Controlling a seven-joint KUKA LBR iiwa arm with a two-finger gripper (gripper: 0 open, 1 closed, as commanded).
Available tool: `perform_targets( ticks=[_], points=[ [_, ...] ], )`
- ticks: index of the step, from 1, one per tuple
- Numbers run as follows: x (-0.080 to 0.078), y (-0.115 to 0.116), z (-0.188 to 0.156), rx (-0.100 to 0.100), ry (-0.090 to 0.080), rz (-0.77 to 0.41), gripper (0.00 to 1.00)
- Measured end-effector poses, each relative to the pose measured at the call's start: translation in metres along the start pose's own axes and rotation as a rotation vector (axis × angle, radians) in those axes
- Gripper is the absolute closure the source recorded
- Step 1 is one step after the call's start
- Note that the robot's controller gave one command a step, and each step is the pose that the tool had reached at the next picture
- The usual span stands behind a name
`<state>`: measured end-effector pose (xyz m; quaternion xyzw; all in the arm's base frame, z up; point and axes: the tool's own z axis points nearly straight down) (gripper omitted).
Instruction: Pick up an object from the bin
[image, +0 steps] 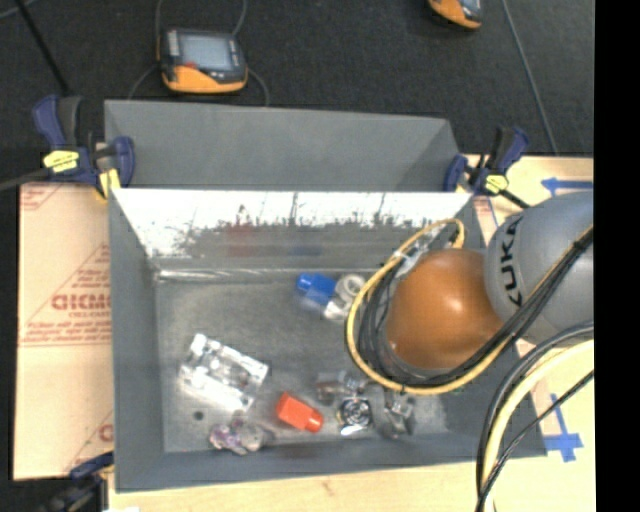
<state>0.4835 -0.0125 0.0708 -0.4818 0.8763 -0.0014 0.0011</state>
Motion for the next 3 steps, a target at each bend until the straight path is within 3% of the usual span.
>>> perform_targets(
  ticks=[1, 2, 3],
  points=[
    [-0.001, 0.002, 0.0, -0.003, 0.0, -0.001, 1.0],
    [-0.021, 0.004, -0.109, 0.0, -0.002, -0.779, 1.0],
    [-0.039, 0.015, -0.198, 0.005, -0.004, -0.801, 1.0]
  ],
)
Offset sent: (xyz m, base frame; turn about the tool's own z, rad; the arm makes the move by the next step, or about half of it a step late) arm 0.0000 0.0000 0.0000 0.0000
